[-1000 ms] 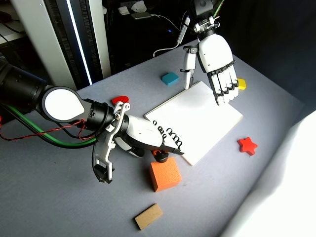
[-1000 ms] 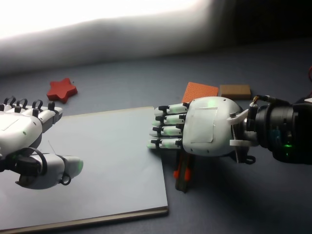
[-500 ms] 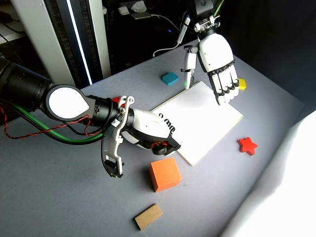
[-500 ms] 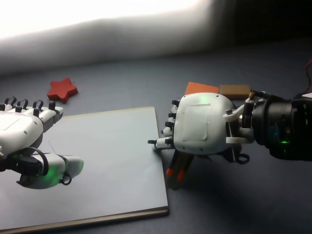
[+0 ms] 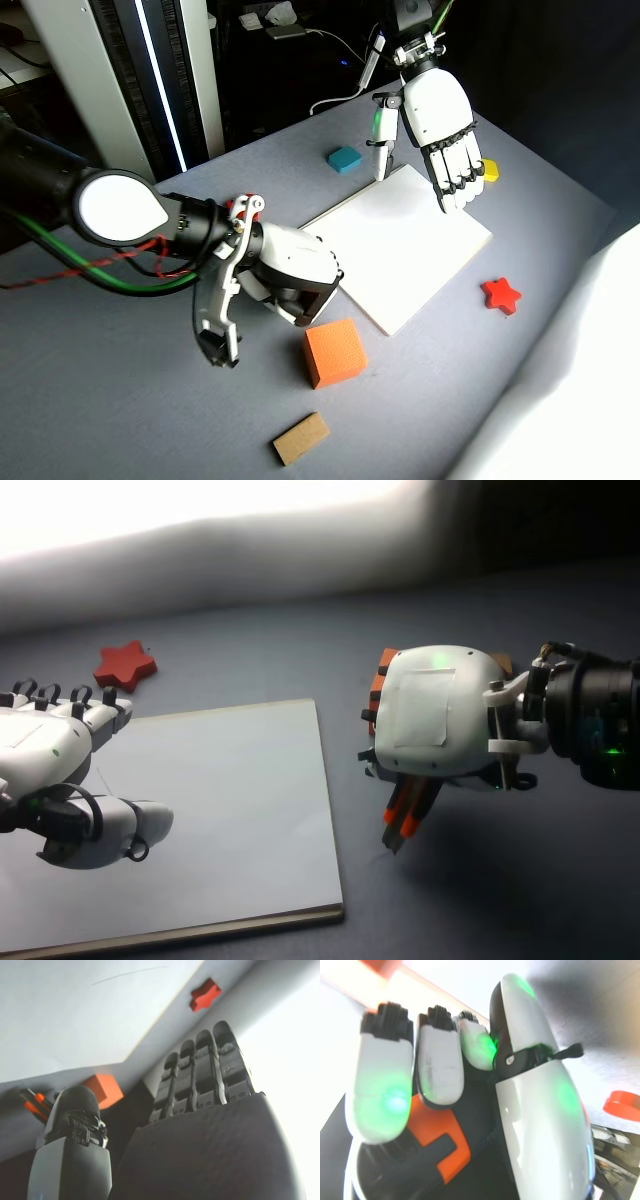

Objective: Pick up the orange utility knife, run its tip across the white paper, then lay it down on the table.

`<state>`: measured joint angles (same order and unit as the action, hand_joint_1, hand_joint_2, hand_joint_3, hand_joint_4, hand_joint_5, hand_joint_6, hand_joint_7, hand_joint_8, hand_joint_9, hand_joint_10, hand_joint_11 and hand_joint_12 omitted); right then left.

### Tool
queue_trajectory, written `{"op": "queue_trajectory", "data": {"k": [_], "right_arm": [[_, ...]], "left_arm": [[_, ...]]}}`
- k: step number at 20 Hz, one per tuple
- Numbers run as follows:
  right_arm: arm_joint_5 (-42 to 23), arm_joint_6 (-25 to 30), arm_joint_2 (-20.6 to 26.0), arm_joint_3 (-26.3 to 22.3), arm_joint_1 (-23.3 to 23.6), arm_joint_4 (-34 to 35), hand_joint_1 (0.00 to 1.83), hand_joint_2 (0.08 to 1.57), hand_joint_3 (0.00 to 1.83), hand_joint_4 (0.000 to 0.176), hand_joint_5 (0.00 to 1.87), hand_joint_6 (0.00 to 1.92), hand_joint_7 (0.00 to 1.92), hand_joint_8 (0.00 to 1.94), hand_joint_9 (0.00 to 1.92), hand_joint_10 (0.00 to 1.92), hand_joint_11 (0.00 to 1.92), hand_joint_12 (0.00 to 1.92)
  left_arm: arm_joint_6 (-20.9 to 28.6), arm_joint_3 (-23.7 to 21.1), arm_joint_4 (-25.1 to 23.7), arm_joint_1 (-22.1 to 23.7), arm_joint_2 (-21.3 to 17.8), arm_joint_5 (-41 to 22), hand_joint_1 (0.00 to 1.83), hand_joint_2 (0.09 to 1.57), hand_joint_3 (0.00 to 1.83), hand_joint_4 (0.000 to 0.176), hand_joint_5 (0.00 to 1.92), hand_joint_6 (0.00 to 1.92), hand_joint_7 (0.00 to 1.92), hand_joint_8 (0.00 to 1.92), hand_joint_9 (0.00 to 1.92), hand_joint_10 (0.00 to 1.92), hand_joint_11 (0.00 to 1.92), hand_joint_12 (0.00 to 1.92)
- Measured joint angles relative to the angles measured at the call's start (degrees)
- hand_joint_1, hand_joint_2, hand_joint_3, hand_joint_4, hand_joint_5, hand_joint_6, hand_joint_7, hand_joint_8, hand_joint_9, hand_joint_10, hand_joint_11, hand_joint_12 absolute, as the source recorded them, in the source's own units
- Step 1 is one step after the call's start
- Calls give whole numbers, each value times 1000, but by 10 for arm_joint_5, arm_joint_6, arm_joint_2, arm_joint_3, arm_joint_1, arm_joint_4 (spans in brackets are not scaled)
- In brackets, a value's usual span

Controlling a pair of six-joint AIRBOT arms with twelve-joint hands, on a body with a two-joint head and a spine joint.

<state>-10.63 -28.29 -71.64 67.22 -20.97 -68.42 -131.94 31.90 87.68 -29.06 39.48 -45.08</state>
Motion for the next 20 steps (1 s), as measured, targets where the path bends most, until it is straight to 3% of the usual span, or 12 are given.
{"op": "queue_trajectory", "data": {"k": [5, 6, 7, 10, 11, 12, 13, 18, 20], "right_arm": [[-35, -19, 13, -10, 33, 10, 1568, 1322, 0, 176, 1369, 1921, 1597, 1941, 1683, 1921, 1753, 1921], [-37, -60, 12, -11, 33, 32, 1568, 1316, 0, 176, 1371, 1921, 1598, 1941, 1683, 1921, 1751, 1921], [-34, -137, 9, -10, 33, 76, 1576, 1312, 0, 176, 1373, 1921, 1595, 1941, 1677, 1921, 1740, 1921], [-34, -427, -14, -5, 25, 280, 1553, 1320, 0, 176, 1352, 1921, 1573, 1941, 1659, 1921, 1734, 1921], [-43, -471, -21, -1, 21, 305, 1545, 1323, 0, 176, 1328, 1921, 1565, 1941, 1655, 1921, 1733, 1921], [-70, -577, -38, 4, 8, 379, 1550, 1328, 0, 176, 1324, 1921, 1564, 1941, 1655, 1921, 1734, 1921], [-86, -618, -52, 8, 1, 405, 1546, 1331, 0, 176, 1328, 1921, 1562, 1941, 1653, 1921, 1733, 1921], [-193, -753, -101, 46, -12, 406, 1541, 1322, 0, 176, 1335, 1921, 1549, 1941, 1643, 1921, 1734, 1921], [-220, -769, -118, 70, -21, 366, 1535, 1318, 0, 176, 1336, 1921, 1556, 1941, 1647, 1921, 1734, 1921]], "left_arm": [[0, 0, 1, 0, 0, 0, 116, 1263, 4, 0, 0, 0, 58, 0, 76, 2, 0, 180], [0, 2, 1, 0, 0, 1, 115, 1264, 4, 0, 0, 0, 56, 0, 73, 0, 0, 175], [0, 5, 0, 0, 0, 0, 141, 1262, 2, 0, 0, 0, 60, 2, 76, 2, 0, 180], [0, 12, 0, 0, 0, 0, 160, 1254, 0, 0, 0, 0, 78, 5, 99, 8, 0, 300], [0, 14, 0, 0, 0, 1, 166, 1253, 0, 0, 0, 0, 80, 3, 95, 5, 0, 277], [0, 21, 1, 0, 1, 2, 162, 1254, 0, 0, 0, 0, 79, 1, 96, 4, 0, 241], [0, 26, 2, 0, 1, 1, 161, 1253, 0, 0, 0, 0, 78, 1, 97, 4, 0, 234], [4, 42, 4, -3, 1, 0, 140, 1255, 1, 0, 0, 0, 61, 1, 79, 1, 0, 209], [5, 45, 5, -5, 1, 0, 164, 1252, 0, 0, 0, 0, 75, 4, 98, 6, 0, 255]]}}
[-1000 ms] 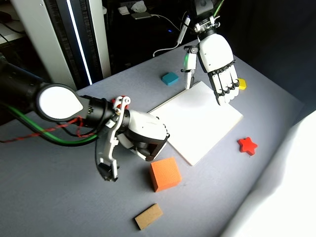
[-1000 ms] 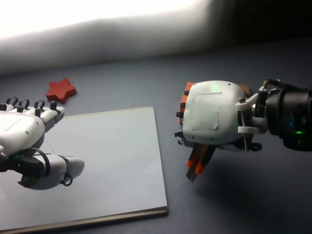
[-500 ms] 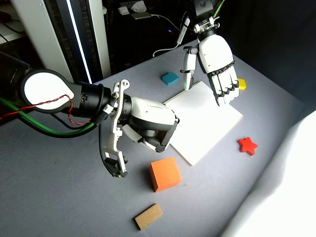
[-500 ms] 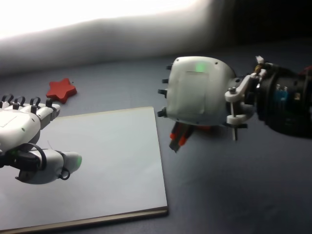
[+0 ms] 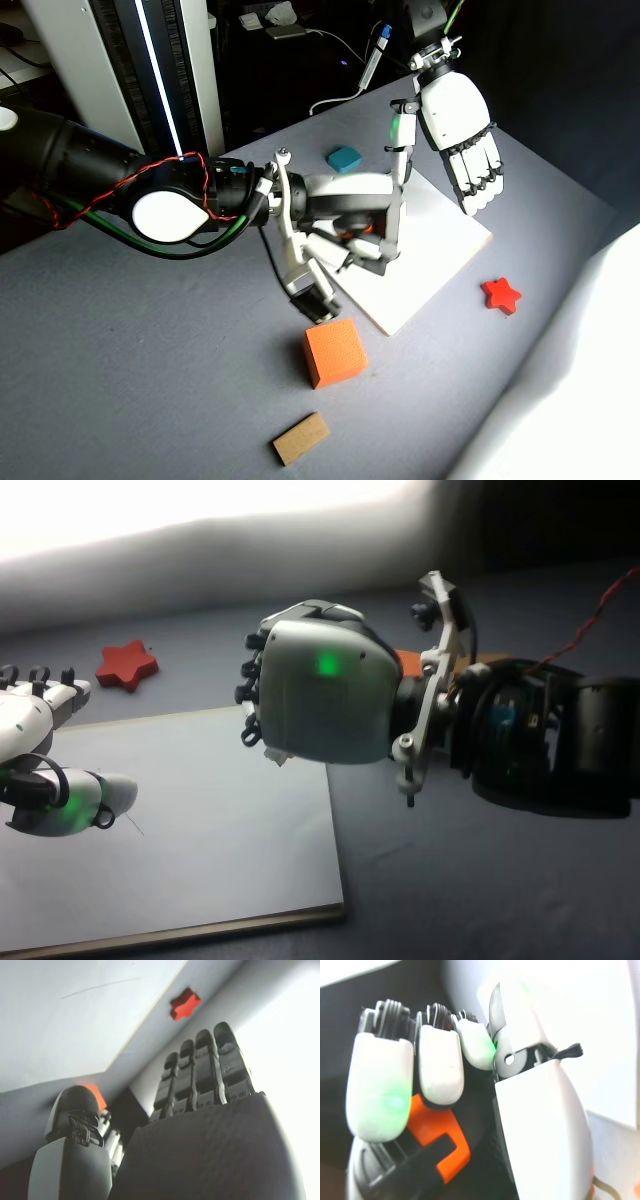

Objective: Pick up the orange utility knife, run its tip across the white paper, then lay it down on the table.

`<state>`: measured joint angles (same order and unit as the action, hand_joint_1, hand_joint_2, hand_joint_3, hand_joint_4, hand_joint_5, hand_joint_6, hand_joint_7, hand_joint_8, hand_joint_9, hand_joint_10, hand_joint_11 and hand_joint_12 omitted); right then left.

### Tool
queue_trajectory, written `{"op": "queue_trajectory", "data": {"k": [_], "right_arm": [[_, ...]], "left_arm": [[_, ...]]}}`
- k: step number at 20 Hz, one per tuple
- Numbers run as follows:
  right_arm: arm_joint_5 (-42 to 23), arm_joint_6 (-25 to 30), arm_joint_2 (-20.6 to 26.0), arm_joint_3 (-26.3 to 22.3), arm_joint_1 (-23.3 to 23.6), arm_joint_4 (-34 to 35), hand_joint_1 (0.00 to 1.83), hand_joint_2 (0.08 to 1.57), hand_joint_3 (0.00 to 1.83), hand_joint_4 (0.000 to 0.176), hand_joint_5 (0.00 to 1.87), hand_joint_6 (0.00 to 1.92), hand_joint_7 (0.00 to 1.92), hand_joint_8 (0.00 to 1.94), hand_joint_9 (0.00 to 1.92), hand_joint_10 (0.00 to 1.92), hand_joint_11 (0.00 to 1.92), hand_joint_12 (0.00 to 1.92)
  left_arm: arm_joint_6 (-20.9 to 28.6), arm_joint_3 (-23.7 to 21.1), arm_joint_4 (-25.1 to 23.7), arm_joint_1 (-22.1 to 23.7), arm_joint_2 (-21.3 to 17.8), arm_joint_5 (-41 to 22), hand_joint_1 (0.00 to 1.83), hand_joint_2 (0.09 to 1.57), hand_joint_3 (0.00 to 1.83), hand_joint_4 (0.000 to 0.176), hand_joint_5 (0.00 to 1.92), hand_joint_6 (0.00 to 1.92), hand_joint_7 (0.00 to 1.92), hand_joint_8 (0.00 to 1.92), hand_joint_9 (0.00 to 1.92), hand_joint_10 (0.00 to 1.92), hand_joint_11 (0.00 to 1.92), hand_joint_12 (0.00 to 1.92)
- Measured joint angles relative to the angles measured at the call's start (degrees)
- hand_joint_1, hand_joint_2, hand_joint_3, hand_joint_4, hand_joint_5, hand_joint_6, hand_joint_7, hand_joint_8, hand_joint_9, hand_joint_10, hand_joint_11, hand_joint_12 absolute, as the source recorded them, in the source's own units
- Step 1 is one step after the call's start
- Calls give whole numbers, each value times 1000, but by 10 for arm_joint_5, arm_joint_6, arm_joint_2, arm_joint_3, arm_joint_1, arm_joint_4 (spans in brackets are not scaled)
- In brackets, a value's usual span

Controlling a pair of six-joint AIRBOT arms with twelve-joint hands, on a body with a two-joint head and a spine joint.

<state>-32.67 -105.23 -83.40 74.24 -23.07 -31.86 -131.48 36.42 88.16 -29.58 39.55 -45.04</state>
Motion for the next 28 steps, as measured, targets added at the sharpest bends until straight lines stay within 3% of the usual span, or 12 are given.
{"op": "queue_trajectory", "data": {"k": [1, 5, 8, 18, 28], "right_arm": [[-19, -4, -13, 21, -5, -34, 1549, 1313, 0, 176, 1329, 1921, 1549, 1941, 1643, 1921, 1729, 1921], [-84, -21, -40, 55, -19, -44, 1534, 1318, 0, 176, 1366, 1921, 1551, 1941, 1639, 1921, 1730, 1921], [-130, -5, -64, 101, -38, -91, 1545, 1307, 0, 176, 1376, 1921, 1556, 1941, 1649, 1921, 1736, 1921], [-151, -5, -124, 161, -63, -78, 1536, 1315, 0, 176, 1345, 1921, 1541, 1941, 1635, 1921, 1721, 1921], [-192, 8, -77, 147, -87, -101, 1525, 1306, 0, 176, 1331, 1921, 1531, 1941, 1628, 1921, 1719, 1921]], "left_arm": [[1, 0, -1, 0, 0, 0, 160, 1251, 0, 0, 0, 0, 76, 3, 97, 5, 0, 270], [2, 3, -1, 0, 2, 1, 144, 1254, 1, 0, 0, 0, 59, 1, 71, 1, 0, 214], [3, 10, -1, -2, 2, 1, 131, 1253, 0, 0, 0, 0, 55, 1, 73, 2, 0, 202], [17, 18, -2, -16, 3, 2, 130, 1259, 0, 0, 0, 0, 52, 5, 68, 8, 0, 170], [24, 17, -2, -21, 3, 2, 137, 1258, 1, 0, 0, 0, 49, 0, 60, 1, 0, 154]]}}
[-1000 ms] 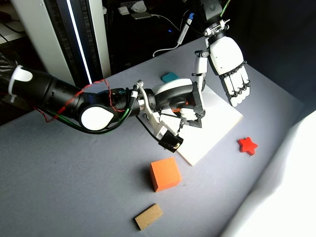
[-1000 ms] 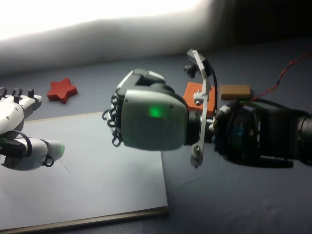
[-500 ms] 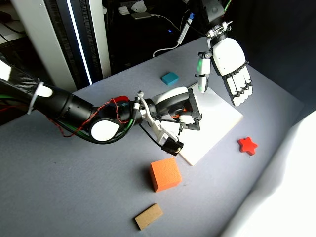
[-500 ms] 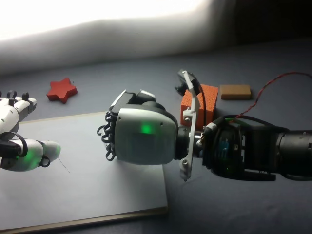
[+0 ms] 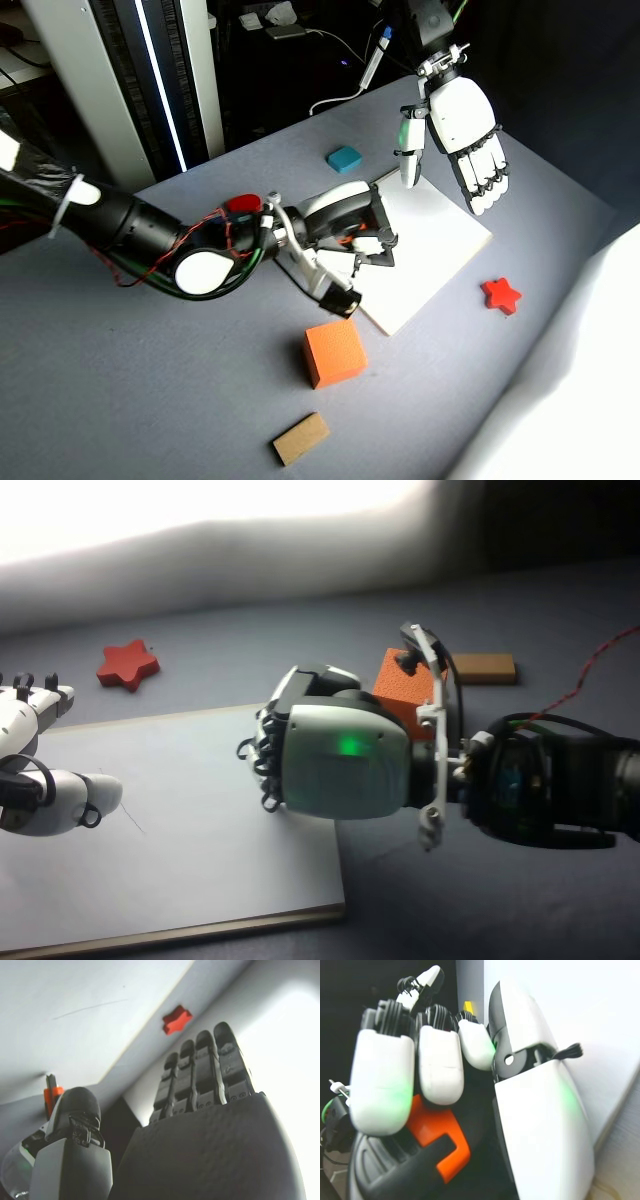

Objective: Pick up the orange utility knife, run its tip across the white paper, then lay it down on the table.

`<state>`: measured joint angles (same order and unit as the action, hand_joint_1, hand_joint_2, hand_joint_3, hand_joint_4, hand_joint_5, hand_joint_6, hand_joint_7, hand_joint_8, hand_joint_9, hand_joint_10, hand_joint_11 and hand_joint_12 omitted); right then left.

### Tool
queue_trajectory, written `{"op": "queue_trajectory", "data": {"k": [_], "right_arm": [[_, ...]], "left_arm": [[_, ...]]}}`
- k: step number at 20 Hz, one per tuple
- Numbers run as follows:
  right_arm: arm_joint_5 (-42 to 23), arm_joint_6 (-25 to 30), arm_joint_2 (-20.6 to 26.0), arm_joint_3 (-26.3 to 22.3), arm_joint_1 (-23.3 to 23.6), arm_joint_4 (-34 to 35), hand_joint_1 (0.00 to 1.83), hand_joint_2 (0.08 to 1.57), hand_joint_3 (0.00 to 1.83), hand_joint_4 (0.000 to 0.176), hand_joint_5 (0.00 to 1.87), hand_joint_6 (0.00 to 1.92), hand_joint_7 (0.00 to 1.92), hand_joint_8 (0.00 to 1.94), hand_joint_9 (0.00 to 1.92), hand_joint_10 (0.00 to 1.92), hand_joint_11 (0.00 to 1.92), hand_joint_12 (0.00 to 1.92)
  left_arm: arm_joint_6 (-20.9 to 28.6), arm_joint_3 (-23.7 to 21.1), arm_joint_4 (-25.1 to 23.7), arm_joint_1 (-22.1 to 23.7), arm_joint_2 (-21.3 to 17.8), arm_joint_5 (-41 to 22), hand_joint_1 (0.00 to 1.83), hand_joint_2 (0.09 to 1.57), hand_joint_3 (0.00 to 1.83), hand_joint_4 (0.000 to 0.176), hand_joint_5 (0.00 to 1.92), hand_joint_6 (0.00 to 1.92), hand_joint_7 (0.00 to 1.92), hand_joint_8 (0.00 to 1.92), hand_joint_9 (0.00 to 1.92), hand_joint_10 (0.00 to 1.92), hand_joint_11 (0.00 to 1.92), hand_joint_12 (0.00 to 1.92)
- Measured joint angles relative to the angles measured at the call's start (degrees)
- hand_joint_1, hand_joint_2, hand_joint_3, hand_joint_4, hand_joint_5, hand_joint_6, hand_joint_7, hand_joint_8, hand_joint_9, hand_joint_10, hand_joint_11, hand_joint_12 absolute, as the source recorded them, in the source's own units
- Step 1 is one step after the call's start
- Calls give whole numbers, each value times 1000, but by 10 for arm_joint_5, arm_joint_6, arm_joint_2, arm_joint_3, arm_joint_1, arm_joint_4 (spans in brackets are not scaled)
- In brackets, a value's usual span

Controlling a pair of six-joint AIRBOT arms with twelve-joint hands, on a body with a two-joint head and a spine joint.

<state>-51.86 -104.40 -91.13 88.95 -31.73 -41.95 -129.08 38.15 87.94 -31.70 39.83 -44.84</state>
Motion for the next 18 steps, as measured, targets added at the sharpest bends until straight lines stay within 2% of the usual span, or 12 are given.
{"op": "queue_trajectory", "data": {"k": [4, 8, 9, 12, 15, 17, 18], "right_arm": [[-11, 3, 27, -14, -12, 2, 1519, 1304, 0, 176, 1324, 1921, 1537, 1941, 1635, 1921, 1723, 1921], [-14, 7, 34, -18, -13, 10, 1527, 1307, 0, 176, 1320, 1921, 1527, 1941, 1627, 1921, 1711, 1921], [-7, 9, 40, -26, -13, 30, 1516, 1306, 0, 176, 1335, 1921, 1537, 1941, 1632, 1921, 1713, 1921], [10, 11, 75, -73, 3, 116, 1508, 1307, 0, 176, 1318, 1921, 1538, 1941, 1637, 1921, 1725, 1921], [17, 29, 123, -142, 26, 224, 1502, 1305, 0, 176, 1320, 1921, 1537, 1941, 1633, 1921, 1723, 1921], [48, 52, 150, -191, 26, 303, 1507, 1330, 0, 176, 1339, 1921, 1552, 1941, 1649, 1921, 1737, 1921], [84, 73, 168, -218, 25, 344, 1488, 1336, 0, 176, 1338, 1921, 1552, 1941, 1650, 1921, 1736, 1921]], "left_arm": [[0, 0, 0, 0, 0, -2, 130, 1258, 0, 0, 0, 0, 59, 2, 73, 4, 0, 221], [1, 0, 0, 0, 0, -2, 123, 1258, 0, 0, 0, 0, 50, 2, 61, 2, 0, 191], [1, 0, 0, 0, 0, -2, 123, 1256, 0, 0, 0, 0, 54, 2, 66, 3, 0, 213], [1, 0, 0, 0, 0, -2, 71, 1268, 3, 0, 0, 0, 22, 0, 38, 1, 0, 110], [2, 0, 0, 0, 0, -2, 140, 1257, 0, 0, 0, 0, 53, 7, 56, 5, 0, 168], [2, 0, 0, 0, 0, -2, 164, 1255, 0, 0, 0, 0, 68, 10, 71, 10, 0, 173], [2, 0, -1, 0, 0, -2, 153, 1257, 0, 0, 3, 1, 72, 7, 78, 9, 0, 200]]}}
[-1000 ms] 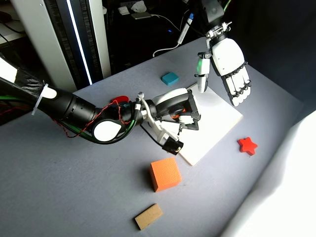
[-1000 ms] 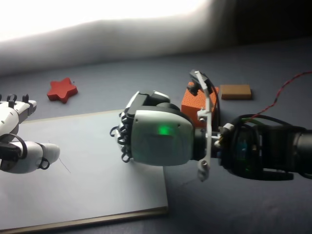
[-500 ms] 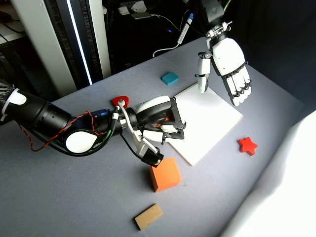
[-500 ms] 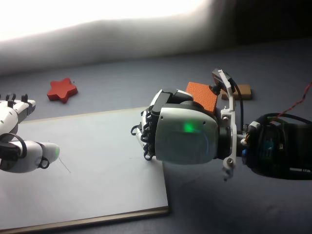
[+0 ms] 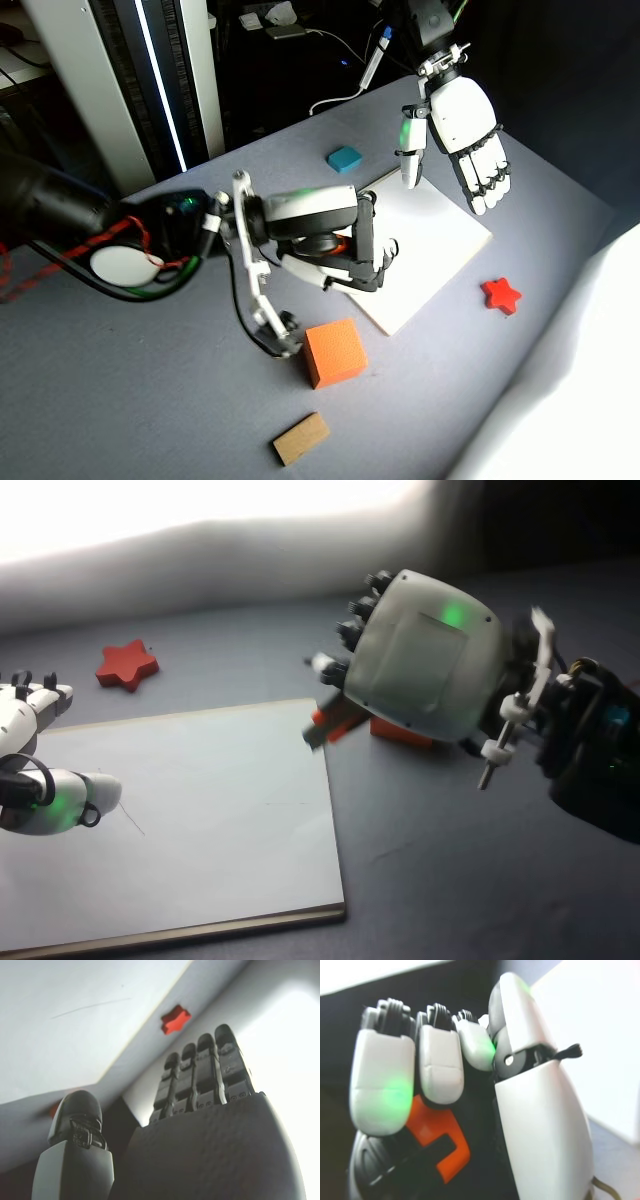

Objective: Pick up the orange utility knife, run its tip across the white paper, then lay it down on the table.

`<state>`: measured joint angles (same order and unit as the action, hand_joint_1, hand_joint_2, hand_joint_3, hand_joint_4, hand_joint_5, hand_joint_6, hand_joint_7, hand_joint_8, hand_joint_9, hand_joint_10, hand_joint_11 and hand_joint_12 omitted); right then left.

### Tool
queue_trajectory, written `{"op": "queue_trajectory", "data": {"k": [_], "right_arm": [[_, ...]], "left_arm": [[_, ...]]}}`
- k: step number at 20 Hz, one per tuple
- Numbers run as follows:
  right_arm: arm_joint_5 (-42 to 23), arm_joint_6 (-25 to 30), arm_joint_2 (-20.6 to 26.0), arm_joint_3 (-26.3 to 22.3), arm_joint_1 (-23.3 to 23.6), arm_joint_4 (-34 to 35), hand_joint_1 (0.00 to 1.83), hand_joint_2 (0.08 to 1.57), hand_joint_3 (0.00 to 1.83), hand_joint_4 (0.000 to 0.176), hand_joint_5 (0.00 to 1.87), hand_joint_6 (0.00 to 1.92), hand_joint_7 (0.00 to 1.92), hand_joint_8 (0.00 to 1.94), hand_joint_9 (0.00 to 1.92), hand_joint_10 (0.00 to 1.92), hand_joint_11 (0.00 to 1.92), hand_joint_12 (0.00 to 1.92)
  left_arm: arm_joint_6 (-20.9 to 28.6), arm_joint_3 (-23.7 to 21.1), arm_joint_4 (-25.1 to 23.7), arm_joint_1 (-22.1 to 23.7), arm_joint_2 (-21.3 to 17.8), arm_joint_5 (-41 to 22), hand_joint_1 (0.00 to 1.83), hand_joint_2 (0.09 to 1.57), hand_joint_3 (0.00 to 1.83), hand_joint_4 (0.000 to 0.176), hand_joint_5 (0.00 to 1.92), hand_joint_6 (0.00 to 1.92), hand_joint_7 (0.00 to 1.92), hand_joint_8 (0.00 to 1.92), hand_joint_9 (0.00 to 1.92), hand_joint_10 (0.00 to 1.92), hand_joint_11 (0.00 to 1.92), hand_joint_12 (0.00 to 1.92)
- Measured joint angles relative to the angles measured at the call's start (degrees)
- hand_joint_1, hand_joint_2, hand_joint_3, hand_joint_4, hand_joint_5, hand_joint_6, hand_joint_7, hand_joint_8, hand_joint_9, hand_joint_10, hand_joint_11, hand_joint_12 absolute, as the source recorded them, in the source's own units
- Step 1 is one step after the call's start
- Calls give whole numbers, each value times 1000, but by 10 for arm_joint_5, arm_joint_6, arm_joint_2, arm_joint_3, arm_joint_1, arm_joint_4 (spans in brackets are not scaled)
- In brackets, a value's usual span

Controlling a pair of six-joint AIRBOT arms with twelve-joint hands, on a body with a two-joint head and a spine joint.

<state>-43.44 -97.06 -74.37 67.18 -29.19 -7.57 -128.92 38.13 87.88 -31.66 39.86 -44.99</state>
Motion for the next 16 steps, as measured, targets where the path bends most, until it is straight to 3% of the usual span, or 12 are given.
{"op": "queue_trajectory", "data": {"k": [2, 5, 9, 10, 11, 12, 13, 14, 15, 16], "right_arm": [[44, 9, 29, -39, -4, 62, 1474, 1310, 0, 176, 1320, 1921, 1534, 1941, 1629, 1921, 1720, 1921], [92, 17, 52, -77, -3, 217, 1492, 1318, 0, 176, 1321, 1921, 1533, 1941, 1632, 1921, 1724, 1921], [169, 81, 55, -81, -2, 267, 1432, 1346, 0, 176, 1227, 1921, 1416, 1941, 1531, 1921, 1630, 1921], [181, 83, 54, -82, -2, 290, 1429, 1317, 0, 156, 1104, 1921, 1330, 1941, 1460, 1921, 1546, 1921], [194, 83, 54, -82, -4, 322, 1410, 1302, 0, 0, 982, 1921, 1263, 1941, 1396, 1921, 1465, 1921], [197, 84, 54, -82, -7, 335, 1123, 1363, 0, 0, 691, 1673, 1075, 1941, 1207, 1921, 1210, 1921], [198, 86, 54, -82, -13, 339, 1128, 1421, 0, 0, 566, 1564, 750, 1839, 974, 1921, 946, 1921], [200, 90, 54, -83, -19, 346, 1125, 1434, 0, 0, 536, 1531, 675, 1810, 783, 1921, 743, 1921], [204, 93, 52, -83, -23, 350, 1071, 1417, 0, 0, 473, 1616, 607, 1794, 524, 1921, 490, 1921], [204, 94, 52, -84, -24, 350, 1071, 1417, 0, 0, 473, 1616, 607, 1794, 524, 1921, 490, 1921]], "left_arm": [[0, 0, 2, 0, 0, -1, 105, 1258, 0, 0, 0, 0, 63, 1, 68, 3, 0, 215], [0, 0, 0, 0, 0, 0, 116, 1258, 0, 0, 0, 0, 43, 2, 62, 3, 0, 184], [0, 0, 0, 0, 0, 0, 95, 1264, 2, 0, 0, 0, 50, 0, 56, 1, 0, 215], [0, 0, 0, 0, 0, 0, 127, 1259, 0, 0, 0, 0, 55, 1, 61, 3, 0, 234], [0, 0, 1, 0, 0, 0, 116, 1261, 1, 0, 0, 0, 49, 1, 57, 1, 0, 218], [0, 0, 0, 0, 0, 0, 111, 1261, 0, 0, 0, 0, 54, 2, 60, 2, 0, 232], [0, 0, 0, 0, 0, 0, 99, 1262, 1, 0, 0, 0, 55, 2, 61, 2, 0, 220], [0, 0, 0, 0, 0, 0, 106, 1261, 0, 0, 0, 0, 59, 2, 64, 2, 0, 194], [0, 0, 0, 0, 0, 0, 116, 1261, 0, 0, 0, 0, 60, 1, 69, 3, 0, 233], [0, 0, 0, 0, 0, 0, 116, 1261, 0, 0, 0, 0, 60, 1, 69, 3, 0, 233]]}}
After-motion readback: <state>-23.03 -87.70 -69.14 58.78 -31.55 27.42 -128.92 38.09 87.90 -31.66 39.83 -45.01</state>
